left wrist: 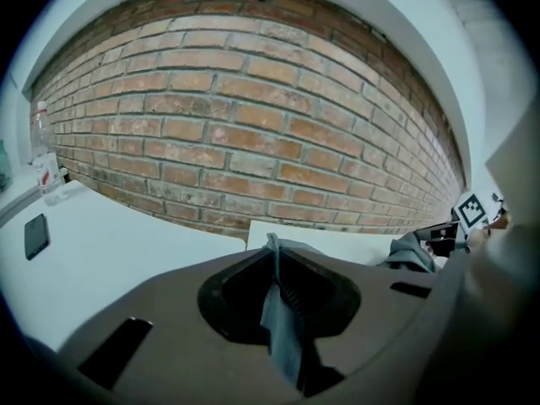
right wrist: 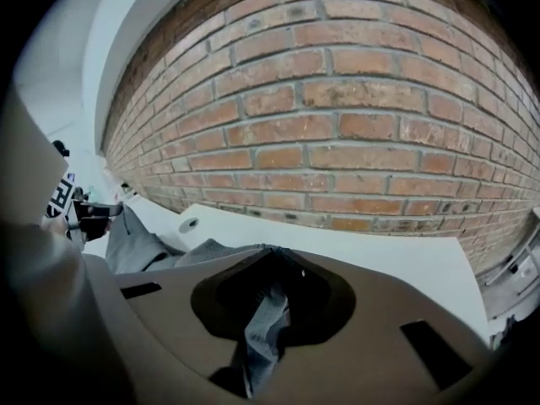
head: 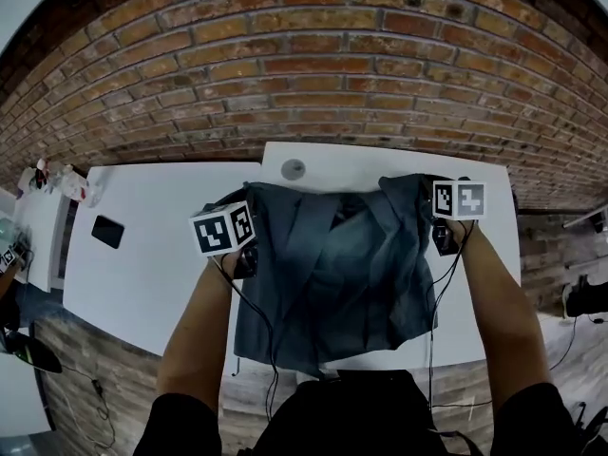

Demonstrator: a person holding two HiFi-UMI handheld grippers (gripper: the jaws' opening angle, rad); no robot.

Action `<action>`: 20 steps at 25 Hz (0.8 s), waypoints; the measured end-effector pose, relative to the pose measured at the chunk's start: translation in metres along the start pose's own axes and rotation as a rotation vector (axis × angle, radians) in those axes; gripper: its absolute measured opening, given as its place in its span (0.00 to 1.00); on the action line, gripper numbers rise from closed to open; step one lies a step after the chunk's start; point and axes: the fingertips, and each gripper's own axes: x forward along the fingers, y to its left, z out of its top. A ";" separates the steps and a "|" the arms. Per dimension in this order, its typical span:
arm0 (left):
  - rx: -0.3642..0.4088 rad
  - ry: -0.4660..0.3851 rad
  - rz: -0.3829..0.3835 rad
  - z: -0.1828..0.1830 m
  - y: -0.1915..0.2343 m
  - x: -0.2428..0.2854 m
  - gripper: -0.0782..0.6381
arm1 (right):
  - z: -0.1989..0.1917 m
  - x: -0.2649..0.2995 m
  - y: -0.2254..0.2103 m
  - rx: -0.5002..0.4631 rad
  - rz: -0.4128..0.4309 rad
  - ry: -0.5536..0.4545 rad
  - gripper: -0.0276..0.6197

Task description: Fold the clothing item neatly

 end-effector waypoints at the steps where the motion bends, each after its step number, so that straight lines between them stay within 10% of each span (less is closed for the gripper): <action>1: 0.007 0.014 0.018 -0.007 0.006 0.005 0.15 | -0.007 0.008 -0.002 -0.015 -0.009 0.017 0.10; 12: -0.020 0.127 -0.068 -0.074 0.054 -0.042 0.41 | -0.061 -0.038 -0.026 0.095 0.063 -0.037 0.39; 20: 0.033 0.342 -0.217 -0.204 0.035 -0.129 0.45 | -0.210 -0.112 0.019 -0.026 0.180 0.216 0.39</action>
